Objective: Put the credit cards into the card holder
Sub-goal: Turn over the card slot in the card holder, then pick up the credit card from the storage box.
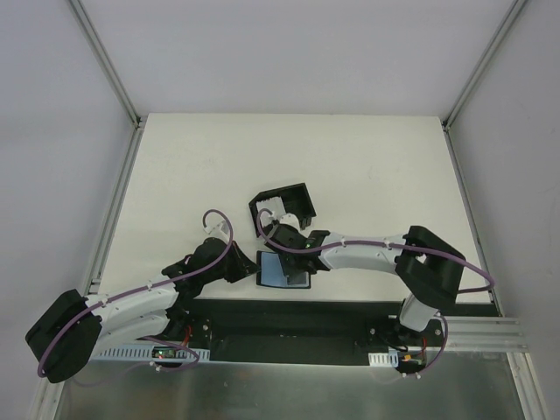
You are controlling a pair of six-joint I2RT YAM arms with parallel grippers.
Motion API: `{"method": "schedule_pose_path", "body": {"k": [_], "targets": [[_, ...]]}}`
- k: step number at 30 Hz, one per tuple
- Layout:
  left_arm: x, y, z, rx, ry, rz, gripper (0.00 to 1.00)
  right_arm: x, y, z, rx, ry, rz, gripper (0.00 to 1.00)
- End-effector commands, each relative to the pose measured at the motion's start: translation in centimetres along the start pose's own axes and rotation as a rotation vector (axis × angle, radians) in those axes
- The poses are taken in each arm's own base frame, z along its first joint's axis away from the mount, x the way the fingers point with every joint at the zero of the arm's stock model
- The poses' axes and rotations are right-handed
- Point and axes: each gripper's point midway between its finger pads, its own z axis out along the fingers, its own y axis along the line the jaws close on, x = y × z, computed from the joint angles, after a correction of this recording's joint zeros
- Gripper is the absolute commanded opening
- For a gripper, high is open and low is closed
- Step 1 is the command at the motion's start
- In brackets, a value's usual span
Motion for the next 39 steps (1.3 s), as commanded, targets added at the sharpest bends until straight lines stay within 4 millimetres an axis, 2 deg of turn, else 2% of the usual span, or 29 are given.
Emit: {"method": "schedule_pose_path", "body": {"k": [1, 3, 5, 7, 12, 15, 17, 20, 21, 25, 29, 39], "targets": [[-0.2, 0.4, 0.1, -0.011, -0.014, -0.005, 0.00, 0.3, -1.0, -0.5, 0.030, 0.019, -0.031, 0.06], [-0.2, 0.5, 0.1, -0.016, -0.017, -0.008, 0.00, -1.1, 0.0, -1.6, -0.023, -0.031, -0.037, 0.10], [-0.3, 0.8, 0.1, -0.025, -0.025, -0.013, 0.00, -3.4, 1.2, -3.8, -0.102, -0.114, -0.039, 0.15], [-0.4, 1.0, 0.2, -0.032, -0.034, -0.013, 0.00, -5.4, 1.5, -5.6, -0.156, -0.177, -0.030, 0.20], [-0.4, 1.9, 0.5, -0.067, -0.040, -0.036, 0.00, -10.1, 0.4, -9.1, -0.225, -0.285, 0.013, 0.33], [-0.1, 2.4, 0.8, -0.089, -0.031, -0.058, 0.00, -12.4, -0.5, -9.8, -0.260, -0.324, 0.046, 0.43], [0.0, 2.5, 1.0, -0.094, -0.030, -0.083, 0.00, -13.9, -0.9, -9.8, -0.276, -0.324, 0.061, 0.46], [0.1, 2.8, 1.3, -0.097, -0.030, -0.118, 0.00, -15.7, -1.7, -8.6, -0.270, -0.310, 0.074, 0.50], [0.2, 2.9, 1.5, -0.096, -0.031, -0.127, 0.00, -16.0, -1.3, -8.3, -0.297, -0.292, 0.067, 0.53], [0.1, 2.4, 1.9, -0.077, -0.032, -0.138, 0.00, -17.2, -2.5, -5.7, -0.260, -0.245, 0.092, 0.57], [0.1, 2.1, 2.1, -0.067, -0.023, -0.130, 0.00, -17.6, -3.2, -3.6, -0.260, -0.198, 0.108, 0.59], [-0.3, 1.5, 1.8, -0.044, -0.034, -0.110, 0.00, -18.3, -3.3, -1.7, -0.273, -0.157, 0.123, 0.61]]}}
